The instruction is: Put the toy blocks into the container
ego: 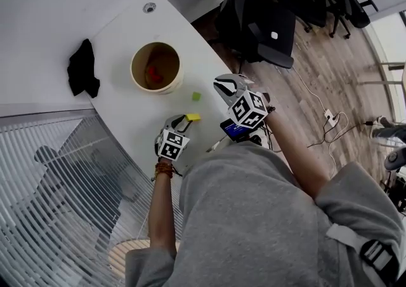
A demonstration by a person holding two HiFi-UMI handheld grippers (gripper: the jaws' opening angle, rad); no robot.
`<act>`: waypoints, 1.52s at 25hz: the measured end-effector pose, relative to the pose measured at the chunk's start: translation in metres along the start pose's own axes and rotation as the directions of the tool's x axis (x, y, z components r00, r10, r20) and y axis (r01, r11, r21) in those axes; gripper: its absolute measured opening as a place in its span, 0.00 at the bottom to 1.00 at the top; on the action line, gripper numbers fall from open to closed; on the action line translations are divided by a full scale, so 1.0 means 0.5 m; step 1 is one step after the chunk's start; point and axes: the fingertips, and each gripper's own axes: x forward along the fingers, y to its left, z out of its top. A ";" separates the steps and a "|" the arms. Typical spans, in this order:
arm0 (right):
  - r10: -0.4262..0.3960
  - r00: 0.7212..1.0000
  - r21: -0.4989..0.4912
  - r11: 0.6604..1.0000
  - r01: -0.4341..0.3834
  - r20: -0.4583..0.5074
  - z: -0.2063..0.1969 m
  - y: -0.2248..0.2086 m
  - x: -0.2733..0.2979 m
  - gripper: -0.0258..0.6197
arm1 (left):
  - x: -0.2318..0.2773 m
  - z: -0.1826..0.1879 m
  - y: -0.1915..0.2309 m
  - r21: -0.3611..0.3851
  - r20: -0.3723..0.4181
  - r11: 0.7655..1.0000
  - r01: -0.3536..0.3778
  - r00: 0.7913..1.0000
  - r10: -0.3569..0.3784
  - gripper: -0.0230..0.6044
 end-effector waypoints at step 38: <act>-0.006 1.000 0.016 1.000 0.006 -0.013 -0.006 0.003 0.000 0.12 | -0.011 -0.009 -0.001 0.124 -0.019 0.992 -0.006 1.000 0.009 0.27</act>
